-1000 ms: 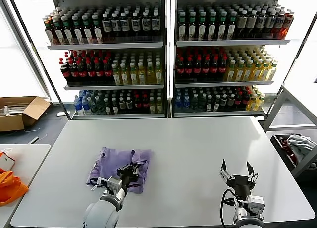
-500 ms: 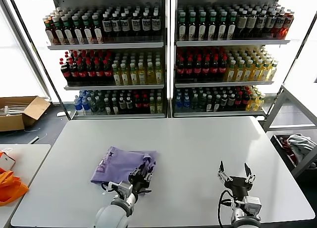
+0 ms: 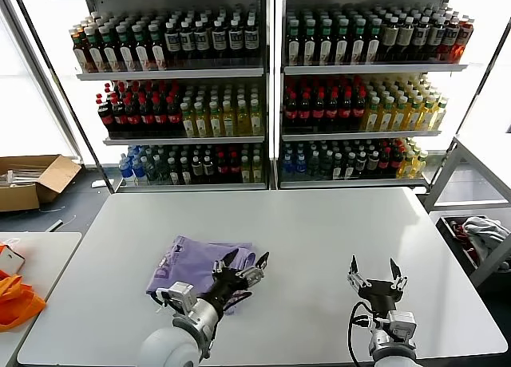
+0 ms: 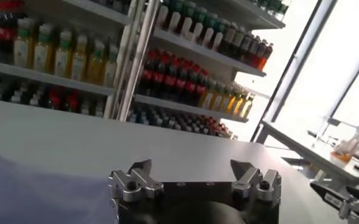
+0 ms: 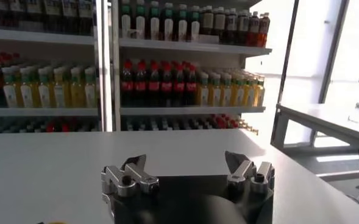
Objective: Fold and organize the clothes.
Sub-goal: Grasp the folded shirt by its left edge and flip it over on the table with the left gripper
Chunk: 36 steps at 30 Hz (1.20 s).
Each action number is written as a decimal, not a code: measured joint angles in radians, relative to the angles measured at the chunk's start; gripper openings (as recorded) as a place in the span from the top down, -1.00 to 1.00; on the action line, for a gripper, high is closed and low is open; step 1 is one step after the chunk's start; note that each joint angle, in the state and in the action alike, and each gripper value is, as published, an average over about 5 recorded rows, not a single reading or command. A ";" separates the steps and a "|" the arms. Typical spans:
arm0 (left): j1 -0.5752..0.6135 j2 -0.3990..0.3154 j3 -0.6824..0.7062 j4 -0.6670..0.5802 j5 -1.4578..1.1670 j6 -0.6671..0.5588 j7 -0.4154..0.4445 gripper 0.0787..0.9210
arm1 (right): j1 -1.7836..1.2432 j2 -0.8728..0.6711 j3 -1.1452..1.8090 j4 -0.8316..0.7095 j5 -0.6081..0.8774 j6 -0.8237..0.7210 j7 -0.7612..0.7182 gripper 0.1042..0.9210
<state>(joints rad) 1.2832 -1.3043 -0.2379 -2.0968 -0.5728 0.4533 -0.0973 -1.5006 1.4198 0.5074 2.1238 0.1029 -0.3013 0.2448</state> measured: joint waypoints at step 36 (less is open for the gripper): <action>-0.033 0.168 -0.277 0.254 0.064 -0.037 0.058 -0.77 | -0.007 0.004 -0.048 0.002 -0.027 -0.004 -0.005 -0.76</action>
<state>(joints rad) 1.2501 -1.1359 -0.5149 -1.8432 -0.5083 0.4162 -0.0392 -1.5077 1.4237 0.4592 2.1258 0.0758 -0.3050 0.2399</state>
